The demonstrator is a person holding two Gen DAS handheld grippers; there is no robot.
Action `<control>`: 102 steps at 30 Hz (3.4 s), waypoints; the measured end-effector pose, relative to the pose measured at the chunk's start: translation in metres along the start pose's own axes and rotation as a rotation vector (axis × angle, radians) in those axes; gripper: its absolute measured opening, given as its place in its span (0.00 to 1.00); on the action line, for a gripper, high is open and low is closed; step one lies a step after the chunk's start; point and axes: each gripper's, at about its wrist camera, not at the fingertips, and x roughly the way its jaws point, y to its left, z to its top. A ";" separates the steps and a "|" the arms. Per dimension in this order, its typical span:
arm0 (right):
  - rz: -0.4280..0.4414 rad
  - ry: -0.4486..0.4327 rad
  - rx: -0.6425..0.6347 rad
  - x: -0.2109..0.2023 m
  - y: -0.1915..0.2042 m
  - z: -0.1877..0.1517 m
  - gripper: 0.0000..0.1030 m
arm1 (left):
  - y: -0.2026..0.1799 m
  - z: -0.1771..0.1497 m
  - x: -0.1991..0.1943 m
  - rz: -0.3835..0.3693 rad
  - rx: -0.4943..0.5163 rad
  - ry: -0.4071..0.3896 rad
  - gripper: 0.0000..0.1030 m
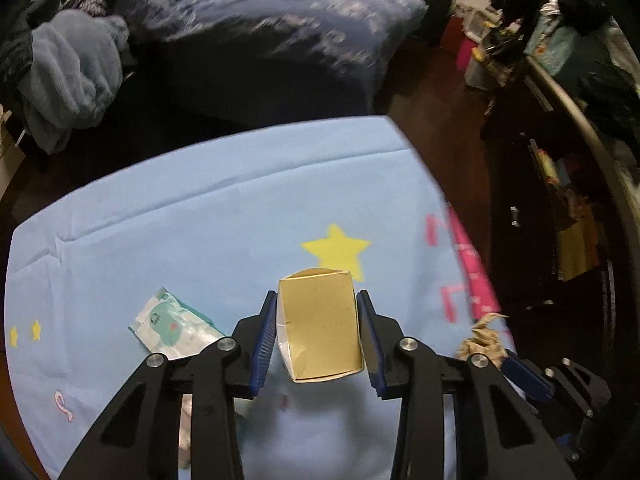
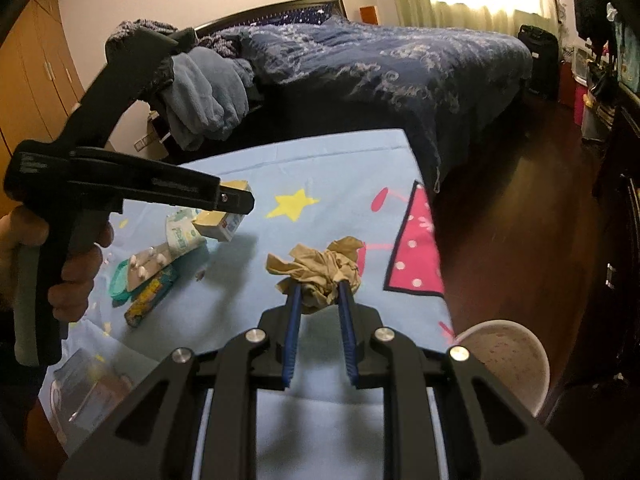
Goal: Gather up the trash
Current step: 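Carry both items over the wastebasket and open both grippers, then move both tools back over the table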
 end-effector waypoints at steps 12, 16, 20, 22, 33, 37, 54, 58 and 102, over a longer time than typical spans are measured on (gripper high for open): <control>-0.101 -0.112 0.102 -0.077 -0.049 -0.029 0.19 | -0.091 -0.023 -0.053 -0.173 0.134 -0.115 0.38; -0.150 -0.108 0.163 -0.087 -0.077 -0.047 0.20 | -0.129 -0.032 -0.049 -0.227 0.177 -0.108 0.38; -0.206 -0.097 0.229 -0.090 -0.106 -0.067 0.20 | -0.165 -0.039 -0.034 -0.273 0.213 -0.079 0.38; -0.227 -0.085 0.261 -0.087 -0.121 -0.077 0.20 | -0.183 -0.042 -0.024 -0.281 0.235 -0.060 0.38; -0.264 0.008 0.448 -0.038 -0.198 -0.134 0.20 | -0.252 -0.046 0.051 -0.241 0.286 0.081 0.38; -0.258 0.041 0.516 -0.014 -0.221 -0.155 0.20 | -0.272 -0.044 0.084 -0.195 0.299 0.148 0.38; -0.210 0.117 0.663 0.057 -0.272 -0.196 0.22 | -0.296 -0.043 0.201 -0.049 0.218 0.411 0.38; -0.200 0.136 0.674 0.068 -0.276 -0.202 0.23 | -0.295 -0.043 0.214 -0.027 0.206 0.426 0.39; -0.246 -0.139 0.142 -0.108 -0.083 -0.061 0.97 | -0.111 -0.074 -0.112 -0.012 0.040 -0.271 0.96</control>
